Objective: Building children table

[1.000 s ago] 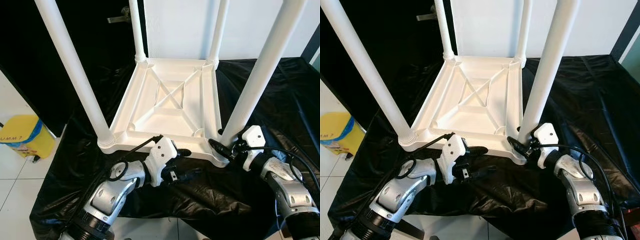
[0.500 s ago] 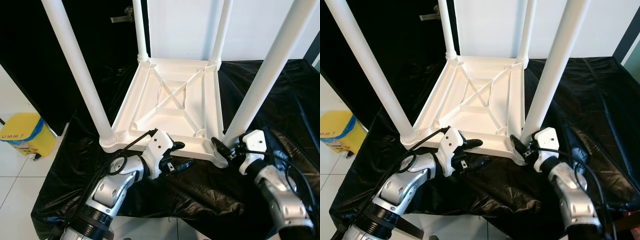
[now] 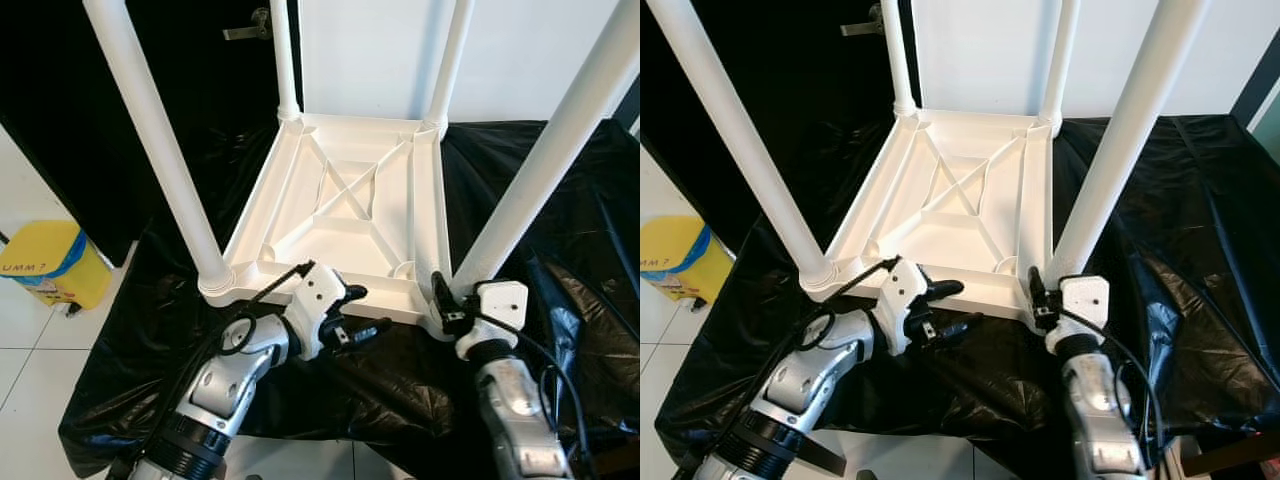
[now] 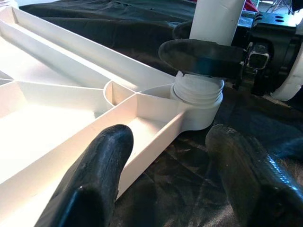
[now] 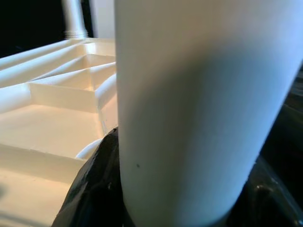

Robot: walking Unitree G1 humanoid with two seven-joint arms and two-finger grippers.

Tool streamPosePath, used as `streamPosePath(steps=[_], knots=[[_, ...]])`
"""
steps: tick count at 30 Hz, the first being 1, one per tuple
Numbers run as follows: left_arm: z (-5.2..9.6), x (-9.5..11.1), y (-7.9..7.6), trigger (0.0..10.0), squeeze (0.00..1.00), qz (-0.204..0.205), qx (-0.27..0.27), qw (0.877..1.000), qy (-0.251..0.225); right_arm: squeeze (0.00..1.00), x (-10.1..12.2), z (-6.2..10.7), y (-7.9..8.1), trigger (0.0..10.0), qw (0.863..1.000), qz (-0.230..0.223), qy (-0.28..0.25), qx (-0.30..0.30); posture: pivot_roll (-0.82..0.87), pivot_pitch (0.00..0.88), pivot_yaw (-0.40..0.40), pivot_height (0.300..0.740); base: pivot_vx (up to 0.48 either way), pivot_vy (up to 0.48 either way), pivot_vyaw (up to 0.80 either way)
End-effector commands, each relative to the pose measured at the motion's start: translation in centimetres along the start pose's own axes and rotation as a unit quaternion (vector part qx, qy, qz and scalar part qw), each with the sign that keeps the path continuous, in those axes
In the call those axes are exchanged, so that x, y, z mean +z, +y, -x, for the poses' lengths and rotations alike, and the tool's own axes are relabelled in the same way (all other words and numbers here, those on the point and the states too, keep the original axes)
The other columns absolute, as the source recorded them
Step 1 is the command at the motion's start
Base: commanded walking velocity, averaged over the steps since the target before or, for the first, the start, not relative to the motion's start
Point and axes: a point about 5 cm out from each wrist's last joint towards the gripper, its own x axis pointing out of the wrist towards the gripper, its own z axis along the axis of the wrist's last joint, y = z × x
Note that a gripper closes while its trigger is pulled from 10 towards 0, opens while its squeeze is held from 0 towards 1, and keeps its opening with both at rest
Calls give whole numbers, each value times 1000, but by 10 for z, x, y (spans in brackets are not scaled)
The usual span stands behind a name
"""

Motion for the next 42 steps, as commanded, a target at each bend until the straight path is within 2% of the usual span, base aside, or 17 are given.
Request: streamPosePath(steps=[1,6,14,15,19,25,29,31,32,33,35,38,39,42], knots=[[2,-4,6,10000,0,-3,59,998,2,0,-27,11,-8,10000,996,7,70,-59,-183,27,33,740,0,0,0],[2,-4,7,10000,0,-7,55,998,0,0,-28,11,4,10000,996,1,67,-59,-193,19,49,740,0,0,0],[-1,-4,10,10000,0,-19,57,998,1,0,-24,10,11,10000,998,-4,52,-35,-194,5,58,740,0,0,0],[-1,-3,11,10000,0,-17,57,998,-5,1000,-22,8,11,10000,998,-9,47,-33,-195,0,58,740,0,0,0],[-1,-1,11,10000,0,-16,57,998,-12,1000,-18,7,9,10000,999,-12,32,-20,-195,0,56,740,0,0,0],[-1,1,12,10000,0,-15,48,998,-22,1000,-5,8,-4,10000,999,-8,-9,33,-198,0,52,740,0,0,0],[-1,1,11,10000,0,-13,42,999,-23,1000,-3,8,-8,10000,998,-5,-15,59,-197,0,51,740,0,0,0],[0,2,9,10000,0,-6,23,999,-28,1000,-1,7,-12,10000,995,0,-16,102,-195,0,46,740,0,0,0],[0,2,9,10000,0,-6,23,999,-28,1000,-1,7,-12,10000,995,0,-16,102,-195,0,46,740,0,0,0],[2,1,7,10000,0,1,4,1000,-29,0,1,5,-15,10000,989,1,-17,149,-194,0,40,740,0,0,0],[2,1,6,10000,0,5,-5,1000,-30,0,2,3,-16,10000,986,2,-16,165,-194,0,40,740,0,0,0],[3,2,2,10000,0,-2,-21,999,-36,0,1,-1,-17,10000,975,4,-5,224,-190,0,36,740,0,0,0],[3,2,2,10000,0,-2,-21,999,-36,0,1,-1,-17,10000,975,4,-5,224,-190,0,36,740,0,0,0],[1,6,0,10000,0,-11,-34,998,-45,0,3,-8,-17,10000,958,27,2,287,-187,0,36,740,0,0,0]])
